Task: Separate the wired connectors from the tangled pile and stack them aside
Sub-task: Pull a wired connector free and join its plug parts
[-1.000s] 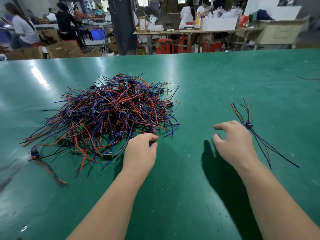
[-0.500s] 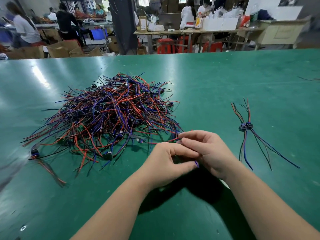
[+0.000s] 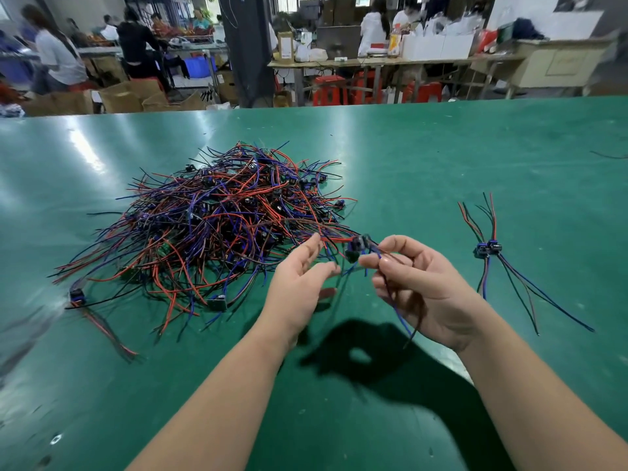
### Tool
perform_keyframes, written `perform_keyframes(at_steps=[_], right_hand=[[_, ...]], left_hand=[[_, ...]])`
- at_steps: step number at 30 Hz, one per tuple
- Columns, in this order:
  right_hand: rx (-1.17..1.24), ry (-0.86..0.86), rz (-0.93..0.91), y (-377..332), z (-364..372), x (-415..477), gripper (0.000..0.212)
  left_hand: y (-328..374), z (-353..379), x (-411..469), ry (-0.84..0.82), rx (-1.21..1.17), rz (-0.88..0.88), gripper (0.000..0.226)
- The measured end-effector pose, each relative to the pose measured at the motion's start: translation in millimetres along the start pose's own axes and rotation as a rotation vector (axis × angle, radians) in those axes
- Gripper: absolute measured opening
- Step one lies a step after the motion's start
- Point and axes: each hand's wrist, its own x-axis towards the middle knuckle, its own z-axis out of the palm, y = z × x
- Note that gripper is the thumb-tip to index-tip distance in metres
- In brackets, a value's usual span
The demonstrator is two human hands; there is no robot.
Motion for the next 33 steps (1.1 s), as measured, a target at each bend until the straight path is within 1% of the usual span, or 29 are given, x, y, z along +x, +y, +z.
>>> perform_keyframes(at_steps=[2,3,5,7,8,9,11,13,15,17,20,23,27,29,32,33], right_hand=[[0.136,-0.025,-0.051,-5,-1,-1,0.021],[0.206,-0.032,-0.083,-8,-2,-1,0.027],[0.310,-0.023,-0.133,-13,-3,-2,0.040],[0.386,-0.024,-0.159,-16,-4,-2,0.043],[0.414,-0.033,-0.165,-16,-3,-3,0.042],[0.431,-0.046,-0.167,-16,-3,-3,0.041],[0.421,-0.080,-0.164,-16,-3,-4,0.039],[0.355,-0.127,-0.137,-13,-2,-4,0.035],[0.240,-0.163,-0.081,-8,1,-4,0.028],[0.107,-0.172,-0.019,-2,5,-4,0.020],[-0.043,-0.117,0.030,2,7,-3,0.017],[-0.182,-0.070,0.051,4,6,-2,0.018],[-0.382,-0.121,0.088,9,7,-4,0.019],[-0.476,-0.117,0.096,11,6,-3,0.016],[-0.578,-0.063,0.096,12,5,-2,0.008],[-0.581,-0.040,0.091,13,5,-2,0.011]], left_hand=[[-2,-4,5,0.045,0.057,0.019,0.057],[-2,-5,5,0.074,0.085,0.023,0.056],[-1,-6,4,0.153,0.144,0.052,0.043],[1,-7,1,0.208,0.244,0.113,0.021],[2,-7,-1,0.197,0.253,0.136,0.014],[4,-5,-4,0.158,0.227,0.148,0.018],[8,3,-12,0.014,0.113,0.122,0.033],[12,12,-19,-0.122,0.005,0.088,0.038],[12,18,-22,-0.230,-0.058,0.070,0.040],[11,18,-23,-0.275,-0.108,0.052,0.039],[13,14,-19,-0.188,-0.193,-0.001,0.041],[17,9,-15,-0.131,-0.307,-0.048,0.036],[20,2,-11,-0.108,-0.384,-0.043,0.026],[19,1,-10,-0.100,-0.411,-0.037,0.023],[18,1,-9,-0.067,-0.410,-0.017,0.029],[17,1,-8,-0.060,-0.392,-0.003,0.034]])
